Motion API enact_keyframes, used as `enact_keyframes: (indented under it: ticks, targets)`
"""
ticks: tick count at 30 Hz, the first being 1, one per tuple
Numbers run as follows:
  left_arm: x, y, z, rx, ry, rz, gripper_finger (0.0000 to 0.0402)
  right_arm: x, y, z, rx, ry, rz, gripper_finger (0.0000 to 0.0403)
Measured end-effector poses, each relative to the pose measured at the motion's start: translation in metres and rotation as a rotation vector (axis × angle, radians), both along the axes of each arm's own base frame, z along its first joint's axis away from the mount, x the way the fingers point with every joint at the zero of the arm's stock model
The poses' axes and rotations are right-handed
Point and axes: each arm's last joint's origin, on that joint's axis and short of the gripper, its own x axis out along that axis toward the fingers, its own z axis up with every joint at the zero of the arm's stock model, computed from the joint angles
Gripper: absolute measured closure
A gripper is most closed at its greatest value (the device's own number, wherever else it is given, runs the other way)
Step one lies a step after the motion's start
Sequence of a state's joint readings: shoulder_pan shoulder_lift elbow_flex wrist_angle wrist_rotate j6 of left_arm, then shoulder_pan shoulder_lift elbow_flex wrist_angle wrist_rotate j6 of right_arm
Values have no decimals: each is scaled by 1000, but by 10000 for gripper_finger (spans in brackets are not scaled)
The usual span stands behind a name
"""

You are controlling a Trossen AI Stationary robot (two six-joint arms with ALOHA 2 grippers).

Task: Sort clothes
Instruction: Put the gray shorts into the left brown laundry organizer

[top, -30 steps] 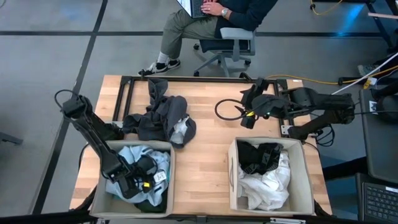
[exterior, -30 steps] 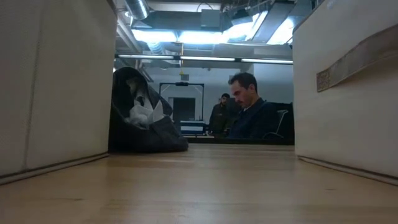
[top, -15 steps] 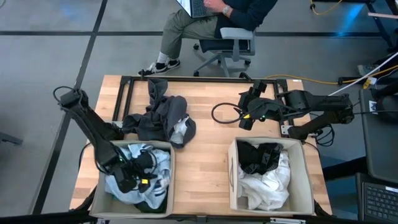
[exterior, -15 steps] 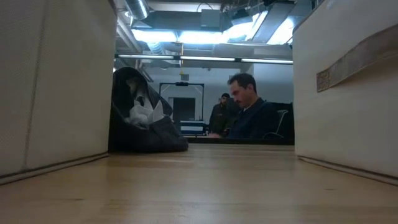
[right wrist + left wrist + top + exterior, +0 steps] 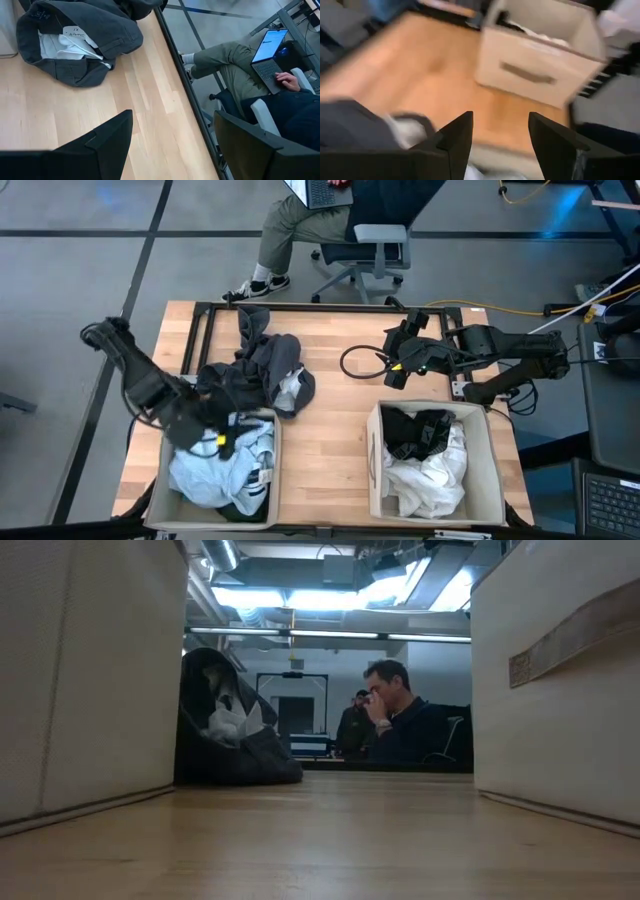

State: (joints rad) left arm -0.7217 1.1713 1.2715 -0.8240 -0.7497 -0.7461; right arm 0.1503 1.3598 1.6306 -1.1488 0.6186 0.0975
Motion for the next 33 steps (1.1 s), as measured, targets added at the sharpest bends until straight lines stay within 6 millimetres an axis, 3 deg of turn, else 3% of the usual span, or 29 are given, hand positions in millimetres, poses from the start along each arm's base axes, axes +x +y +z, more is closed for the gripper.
enact_keyframes:
  ticks: [4,8,17,22,33]
  targets:
    - [21,28,3,123,30,92,219,0,0,0,8,-2,0,125]
    - [42,67,-6,107,128,221,219,-1,1,-1,35,12,19,125]
    - [75,144,-53,-75,527,361,219,-1,2,-8,70,26,55,125]
    - [94,158,-79,-172,667,287,219,-8,1,-23,73,29,60,125]
    - [118,170,-121,-163,847,272,219,-14,6,-53,229,7,183,125]
